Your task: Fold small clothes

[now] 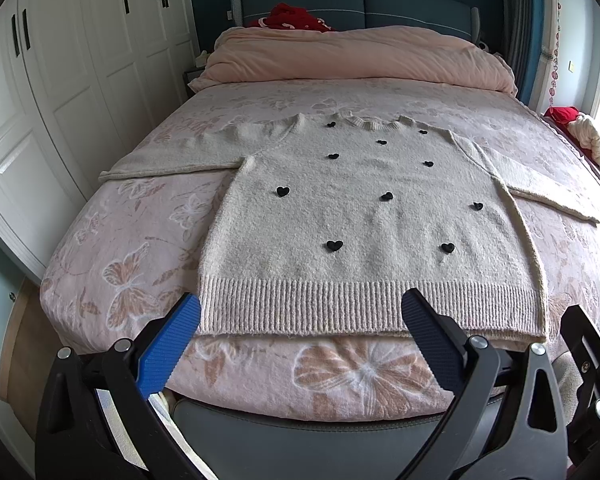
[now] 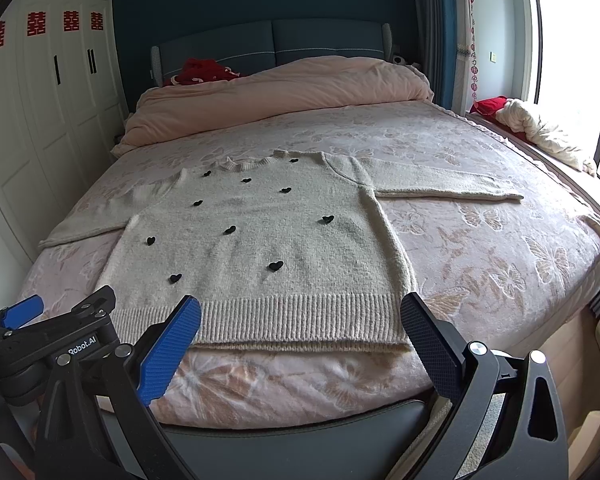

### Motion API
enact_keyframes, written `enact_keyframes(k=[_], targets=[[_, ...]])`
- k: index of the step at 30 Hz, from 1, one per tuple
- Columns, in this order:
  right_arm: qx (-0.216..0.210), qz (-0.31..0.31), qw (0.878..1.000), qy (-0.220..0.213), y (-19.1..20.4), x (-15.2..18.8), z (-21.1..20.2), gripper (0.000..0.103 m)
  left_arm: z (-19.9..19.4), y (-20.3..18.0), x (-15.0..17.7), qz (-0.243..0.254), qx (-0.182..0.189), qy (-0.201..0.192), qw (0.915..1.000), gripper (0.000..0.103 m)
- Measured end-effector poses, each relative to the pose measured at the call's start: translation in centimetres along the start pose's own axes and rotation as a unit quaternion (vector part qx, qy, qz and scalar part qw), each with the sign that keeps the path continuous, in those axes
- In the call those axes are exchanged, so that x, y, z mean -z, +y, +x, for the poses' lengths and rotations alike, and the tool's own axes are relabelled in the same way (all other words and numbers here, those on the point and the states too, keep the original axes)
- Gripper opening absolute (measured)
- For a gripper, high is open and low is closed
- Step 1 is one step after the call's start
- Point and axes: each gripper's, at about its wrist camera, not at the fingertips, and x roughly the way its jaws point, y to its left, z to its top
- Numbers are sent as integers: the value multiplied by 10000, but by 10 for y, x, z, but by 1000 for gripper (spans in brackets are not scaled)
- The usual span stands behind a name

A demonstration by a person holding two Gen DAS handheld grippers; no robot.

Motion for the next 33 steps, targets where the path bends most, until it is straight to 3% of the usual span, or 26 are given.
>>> enact_keyframes(k=[9,14,18,23,28,33], targets=[[-18,-8,10000,28,1,1,1,98,0,0,1,-5,-3,18,10000,98],[-62,226,9995,230,-23,1,22,98,15,15,5,-336,249,317,9986,98],[226,707,9969,266,-89,-15,57,98,31,33,6,-599,295,410,9969,98],[528,1709,9832,368,-209,-57,125,98,53,46,-2,-726,306,464,9958,98],[725,2510,9648,298,-314,-101,203,96,78,51,-14,-1061,513,621,9911,98],[720,3460,9347,378,-396,-123,280,88,103,51,-25,-1337,551,702,9870,98]])
